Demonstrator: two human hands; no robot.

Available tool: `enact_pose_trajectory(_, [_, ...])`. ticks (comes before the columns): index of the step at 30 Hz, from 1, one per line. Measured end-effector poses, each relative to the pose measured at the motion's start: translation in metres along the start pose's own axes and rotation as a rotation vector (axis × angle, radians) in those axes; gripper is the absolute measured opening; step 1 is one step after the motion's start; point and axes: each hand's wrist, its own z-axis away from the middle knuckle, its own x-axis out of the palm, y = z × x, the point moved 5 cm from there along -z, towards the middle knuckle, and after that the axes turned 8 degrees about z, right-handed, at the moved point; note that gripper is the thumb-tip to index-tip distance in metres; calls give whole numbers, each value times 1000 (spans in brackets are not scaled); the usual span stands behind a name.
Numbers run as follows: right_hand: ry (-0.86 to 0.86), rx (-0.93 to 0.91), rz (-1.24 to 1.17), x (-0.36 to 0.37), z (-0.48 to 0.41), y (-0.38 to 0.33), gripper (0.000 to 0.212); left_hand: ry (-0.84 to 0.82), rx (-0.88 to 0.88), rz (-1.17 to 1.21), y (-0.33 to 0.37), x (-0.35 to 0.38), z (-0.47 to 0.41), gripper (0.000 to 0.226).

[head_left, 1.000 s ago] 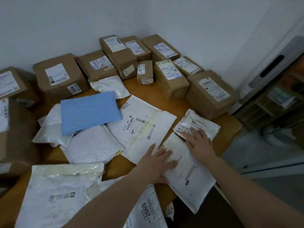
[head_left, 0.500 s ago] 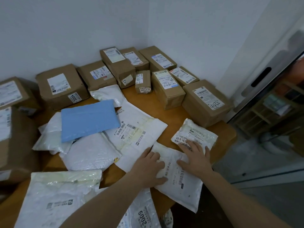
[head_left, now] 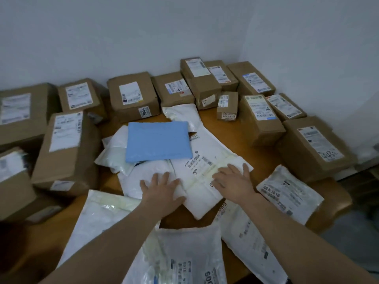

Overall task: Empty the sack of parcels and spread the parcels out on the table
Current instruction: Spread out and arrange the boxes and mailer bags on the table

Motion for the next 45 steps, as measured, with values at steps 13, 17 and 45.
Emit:
enact_pose_trajectory(13, [7, -240, -8, -56, -134, -87, 108, 300, -347, 405, -62, -45, -47, 96])
enact_pose_trajectory(17, [161, -345, 29, -58, -144, -89, 54, 411, -361, 591, -70, -57, -55, 90])
enact_pose_trajectory(45, [-7, 121, -1309, -72, -125, 46, 58, 28, -400, 1749, 37, -83, -100, 21])
